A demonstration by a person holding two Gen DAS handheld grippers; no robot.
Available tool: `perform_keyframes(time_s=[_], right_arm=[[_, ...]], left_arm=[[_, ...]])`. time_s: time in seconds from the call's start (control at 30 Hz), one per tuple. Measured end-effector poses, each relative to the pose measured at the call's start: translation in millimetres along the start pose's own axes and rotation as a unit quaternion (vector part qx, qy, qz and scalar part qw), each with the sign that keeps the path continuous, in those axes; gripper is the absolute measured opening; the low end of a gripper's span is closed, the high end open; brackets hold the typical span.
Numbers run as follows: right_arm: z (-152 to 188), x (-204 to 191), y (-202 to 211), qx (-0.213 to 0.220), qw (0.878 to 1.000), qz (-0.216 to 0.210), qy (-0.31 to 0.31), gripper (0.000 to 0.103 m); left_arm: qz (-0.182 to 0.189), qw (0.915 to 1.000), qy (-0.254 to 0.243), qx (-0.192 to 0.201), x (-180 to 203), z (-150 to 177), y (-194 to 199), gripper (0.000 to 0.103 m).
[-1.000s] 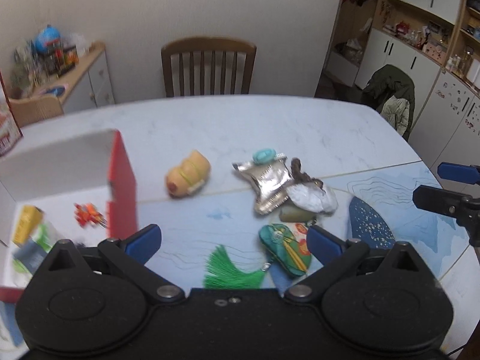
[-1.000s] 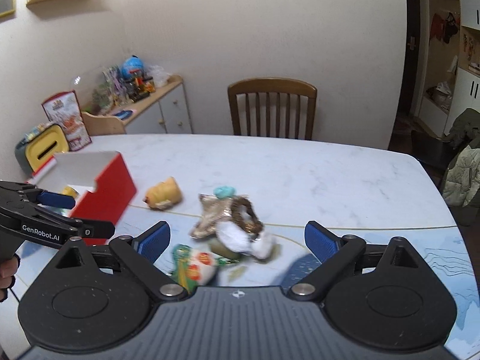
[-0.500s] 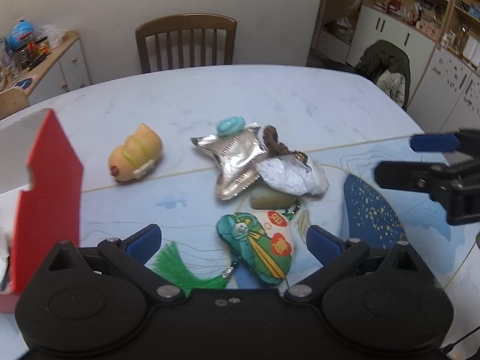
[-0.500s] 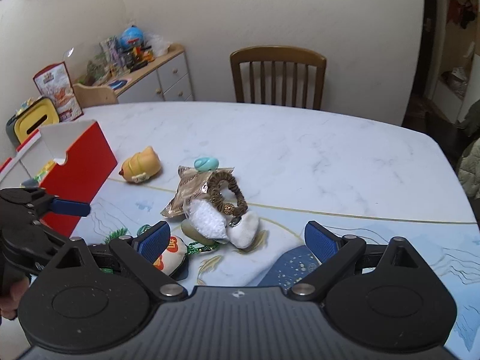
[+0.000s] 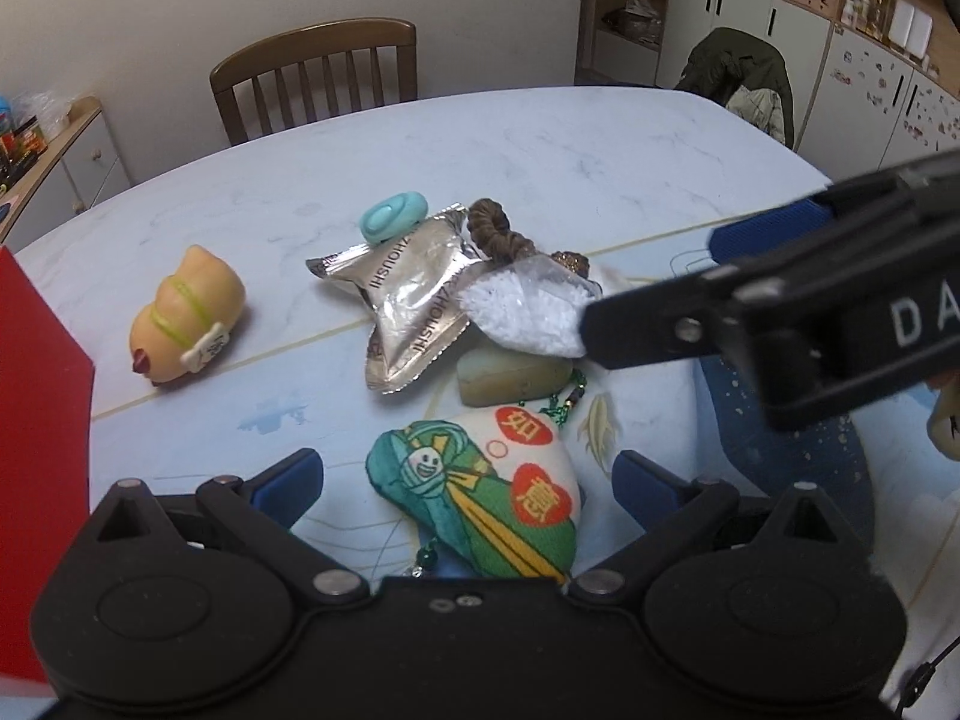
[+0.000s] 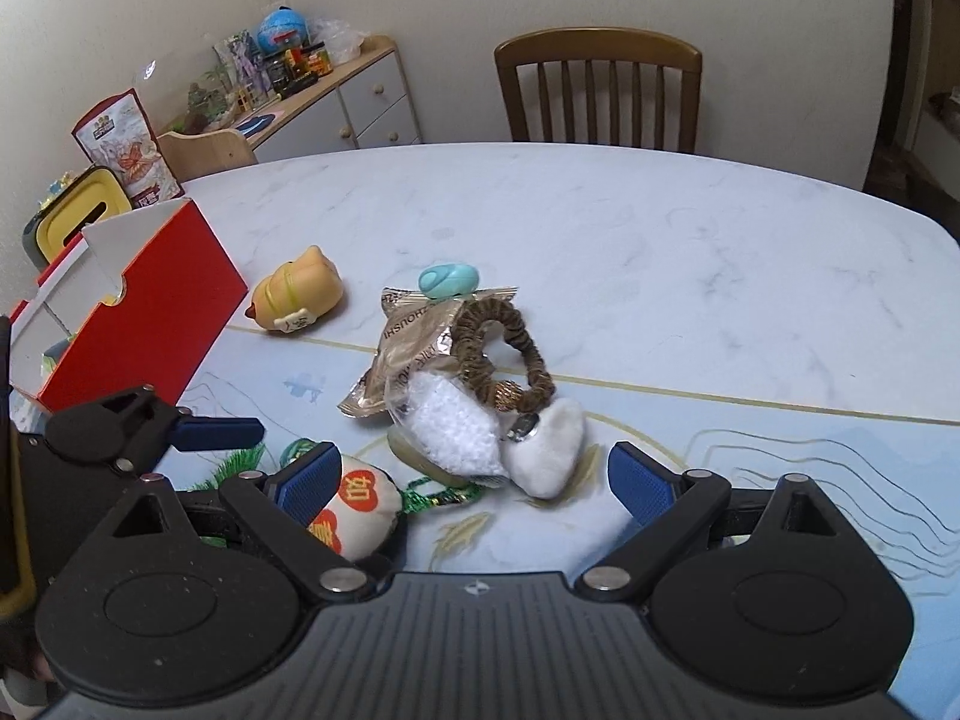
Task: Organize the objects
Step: 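Lower the left tool onto the green pouch while the right tool approaches the white bag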
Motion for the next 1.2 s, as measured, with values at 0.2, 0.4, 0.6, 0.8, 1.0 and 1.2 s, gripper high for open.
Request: perform_keyframes(time_s=[0.2,0.4,0.6,0.8,1.0,1.2], right_arm=[[-8,-8,-18,-0.009,1.0,-0.01,0.005,0.089],[-11,-8,-27,-0.013,1.0,-0.023,-0.008,0.066],[-12,-7,-34,-0.015,1.0,-0.02,-0.014,0.048],[-11,-4,-34,-0.016,0.999,-0.018,-0.024,0.037],[-9,-9,-29,-0.013,1.0,-0.016,-0.023,0.033],[-6,-14,-15,-0.008,0.999,-0.018,-0.028,0.031]], left_arm=[[-0.008,1.0,-0.002,-0.004,2,1,-10,0.095],[-0.011,0.9999,0.005,-0.008,2,2,-13,0.08],[-0.01,0.9999,-0.002,-0.006,5,3,-13,0.074],[-0.003,0.9999,0.002,-0.009,5,4,-12,0.07],[0.01,0.9999,0.008,-0.011,6,5,-7,0.069],[0.02,0.9995,0.021,-0.012,3,4,8,0.068]])
Point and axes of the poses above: each gripper's, at about its wrist camera, not at the fingertips, and y roughly against the way its jaws point, x to its right, z to its underside, the point moved 7 cm from there along -y, roughly the way its jaws point, and after that the axes turned 8 degrees about -x, right-handed, at the moved point
